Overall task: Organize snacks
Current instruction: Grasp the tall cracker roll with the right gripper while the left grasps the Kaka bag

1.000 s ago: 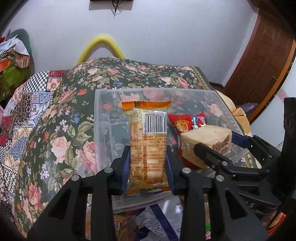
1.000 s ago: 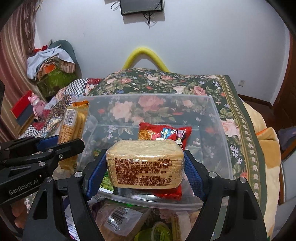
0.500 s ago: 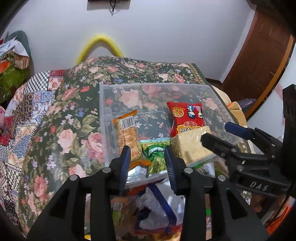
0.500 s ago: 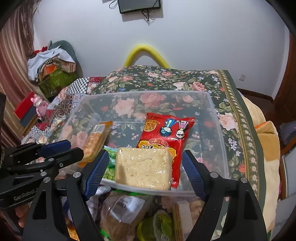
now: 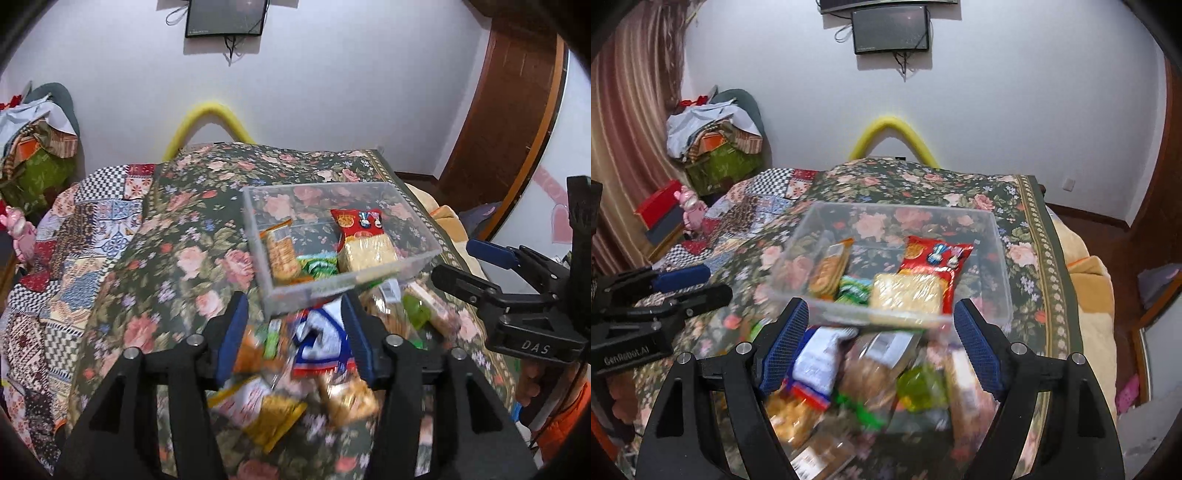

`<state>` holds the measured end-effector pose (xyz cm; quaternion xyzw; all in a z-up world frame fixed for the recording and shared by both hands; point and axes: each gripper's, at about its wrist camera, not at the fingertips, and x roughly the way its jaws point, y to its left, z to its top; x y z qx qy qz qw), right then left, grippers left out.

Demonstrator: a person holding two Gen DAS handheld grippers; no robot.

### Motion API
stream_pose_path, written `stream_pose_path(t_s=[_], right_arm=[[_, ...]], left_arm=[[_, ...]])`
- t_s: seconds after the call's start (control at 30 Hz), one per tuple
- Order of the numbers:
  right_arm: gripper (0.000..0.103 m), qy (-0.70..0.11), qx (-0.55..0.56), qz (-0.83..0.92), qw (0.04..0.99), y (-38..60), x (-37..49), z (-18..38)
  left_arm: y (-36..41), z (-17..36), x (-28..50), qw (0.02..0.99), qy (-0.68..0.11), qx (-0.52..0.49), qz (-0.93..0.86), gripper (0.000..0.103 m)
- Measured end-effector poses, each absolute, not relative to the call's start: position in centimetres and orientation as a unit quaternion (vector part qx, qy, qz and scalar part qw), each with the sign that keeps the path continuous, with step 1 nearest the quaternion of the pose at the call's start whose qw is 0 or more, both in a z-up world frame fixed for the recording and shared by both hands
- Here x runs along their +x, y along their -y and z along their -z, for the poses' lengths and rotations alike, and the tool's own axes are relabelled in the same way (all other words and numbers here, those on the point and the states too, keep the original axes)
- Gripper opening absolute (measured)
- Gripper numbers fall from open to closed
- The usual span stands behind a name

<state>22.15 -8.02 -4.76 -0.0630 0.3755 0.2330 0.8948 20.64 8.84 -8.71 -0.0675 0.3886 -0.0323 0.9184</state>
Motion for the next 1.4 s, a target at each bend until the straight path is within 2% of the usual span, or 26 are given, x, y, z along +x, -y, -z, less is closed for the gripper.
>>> stream_pose_path(t_s=[0.1,0.33,0.43,0.67,1.17,1.23,1.3,1.33,1.4], right_arm=[[0.083,-0.378,-0.067,-0.232,0.894,7.7,20.2,5.1],[0.083,-0.404,-0.087,-0.224,0.882,6.5,16.9,8.3],[0.083,-0.436,-0.099,-0.216,0.868,5.9,16.4,11.2],[0.083,-0.485,-0.115,-0.215,0.84,5.5,15.3,15.2],[0.081,-0.488,-0.084,-0.211,0.843,10.0,15.4,15.1],[0.073,-0.489,-0.076,-0.22,0.841,10.3,15.3,15.1],[0.06,-0.489,-0.07,-0.227,0.839,10.3,15.3,15.2],[0.057,-0.49,-0.067,-0.231,0.838,10.3,15.3,15.2],[0.045,-0.492,-0.06,-0.239,0.835,10.2,15.4,15.4]], left_arm=[[-9.4,8.6,18.4,0.919,-0.389,-0.063,0.031,0.055],[-9.9,10.4,14.6,0.913,-0.404,-0.055,0.025,0.058],[-10.2,11.9,13.5,0.907,-0.416,-0.066,0.024,0.062],[-10.3,15.9,12.9,0.887,-0.456,-0.076,0.019,0.062],[-11.5,21.5,17.8,0.844,-0.509,-0.165,-0.012,0.062],[-11.7,21.8,18.3,0.843,-0.509,-0.174,-0.018,0.065],[-11.7,22.1,18.8,0.843,-0.507,-0.179,-0.025,0.069],[-11.7,22.2,19.0,0.844,-0.505,-0.179,-0.03,0.07],[-11.7,22.8,19.5,0.842,-0.508,-0.176,-0.04,0.07]])
